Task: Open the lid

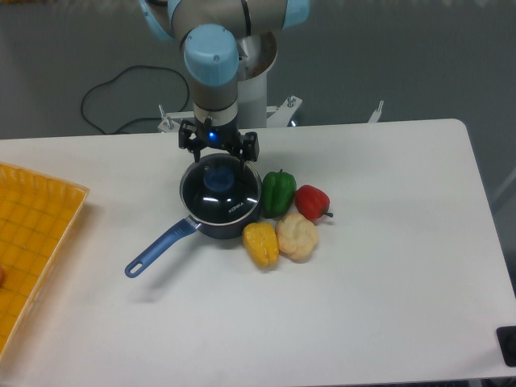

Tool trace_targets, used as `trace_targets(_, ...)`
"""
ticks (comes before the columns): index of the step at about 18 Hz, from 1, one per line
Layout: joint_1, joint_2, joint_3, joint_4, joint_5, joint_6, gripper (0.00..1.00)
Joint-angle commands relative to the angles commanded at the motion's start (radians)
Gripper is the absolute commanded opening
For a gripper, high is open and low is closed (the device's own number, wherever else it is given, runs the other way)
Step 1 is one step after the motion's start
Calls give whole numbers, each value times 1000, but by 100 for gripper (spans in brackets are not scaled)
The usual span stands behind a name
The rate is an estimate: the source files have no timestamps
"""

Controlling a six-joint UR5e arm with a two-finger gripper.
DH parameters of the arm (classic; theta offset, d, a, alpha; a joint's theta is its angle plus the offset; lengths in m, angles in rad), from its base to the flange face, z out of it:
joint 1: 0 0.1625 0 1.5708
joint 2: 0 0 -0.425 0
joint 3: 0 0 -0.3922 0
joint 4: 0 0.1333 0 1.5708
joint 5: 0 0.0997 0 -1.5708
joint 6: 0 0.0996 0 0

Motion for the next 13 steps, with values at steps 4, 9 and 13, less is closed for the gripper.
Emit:
trace_targets(4, 0, -2, 2, 0, -2, 2, 100)
trace_targets(9, 0, -23, 9, 2, 14, 2, 100)
trace_targets(13, 0, -43, 12, 2, 20, 0, 100)
